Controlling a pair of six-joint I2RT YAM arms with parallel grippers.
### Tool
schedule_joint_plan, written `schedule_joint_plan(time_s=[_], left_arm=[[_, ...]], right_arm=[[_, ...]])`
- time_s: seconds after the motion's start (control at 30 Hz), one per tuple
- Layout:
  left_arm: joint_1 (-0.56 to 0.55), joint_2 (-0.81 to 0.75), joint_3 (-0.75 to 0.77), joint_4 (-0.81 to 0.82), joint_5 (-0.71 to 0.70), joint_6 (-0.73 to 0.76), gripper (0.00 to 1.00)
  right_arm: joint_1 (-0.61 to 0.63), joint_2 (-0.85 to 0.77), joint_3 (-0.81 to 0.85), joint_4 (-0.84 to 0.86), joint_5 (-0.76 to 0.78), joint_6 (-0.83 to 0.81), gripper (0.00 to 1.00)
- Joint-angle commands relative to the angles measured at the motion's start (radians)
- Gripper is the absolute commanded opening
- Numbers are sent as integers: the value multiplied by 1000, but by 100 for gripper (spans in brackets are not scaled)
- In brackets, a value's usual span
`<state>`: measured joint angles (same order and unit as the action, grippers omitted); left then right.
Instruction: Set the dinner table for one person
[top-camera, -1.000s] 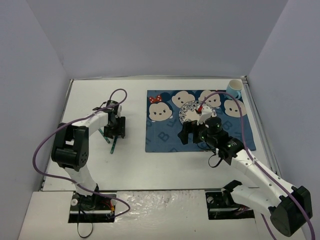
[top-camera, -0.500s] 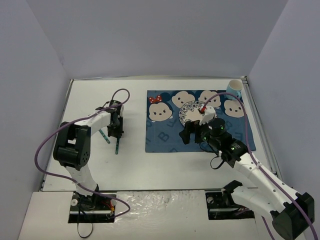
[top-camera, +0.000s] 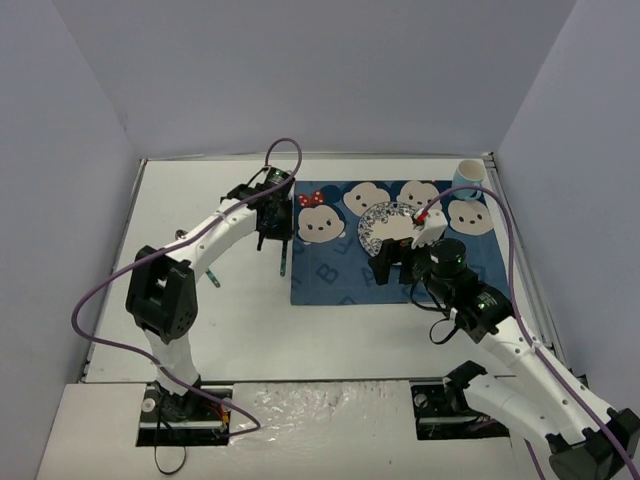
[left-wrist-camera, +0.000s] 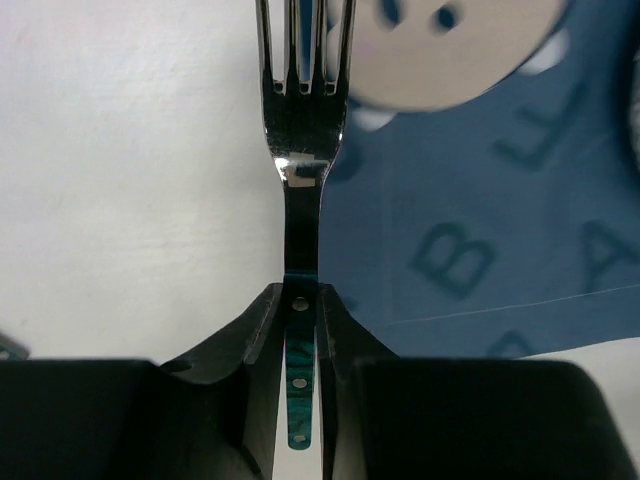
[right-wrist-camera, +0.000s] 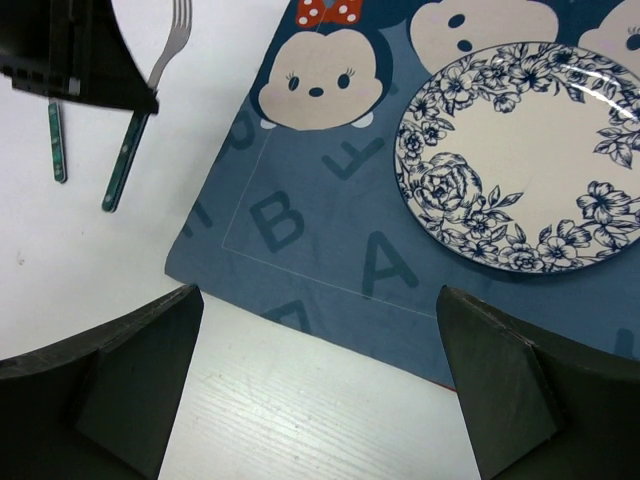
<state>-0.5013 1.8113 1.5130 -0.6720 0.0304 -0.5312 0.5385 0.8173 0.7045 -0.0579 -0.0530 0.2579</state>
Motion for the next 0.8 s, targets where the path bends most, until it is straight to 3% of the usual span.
schedule_joint_plan(time_s=[0.0, 0.37, 0.77], left_arm=[[-54, 72, 188, -35, -51, -131, 0], [-166, 370, 506, -99, -96, -188, 0], [-183, 472, 554, -100, -104, -246, 0]], right_arm=[[6, -22, 66, -2, 50, -15, 100], [5, -42, 96, -58, 88, -28, 100], [5, -36, 101, -83, 82, -41, 100]])
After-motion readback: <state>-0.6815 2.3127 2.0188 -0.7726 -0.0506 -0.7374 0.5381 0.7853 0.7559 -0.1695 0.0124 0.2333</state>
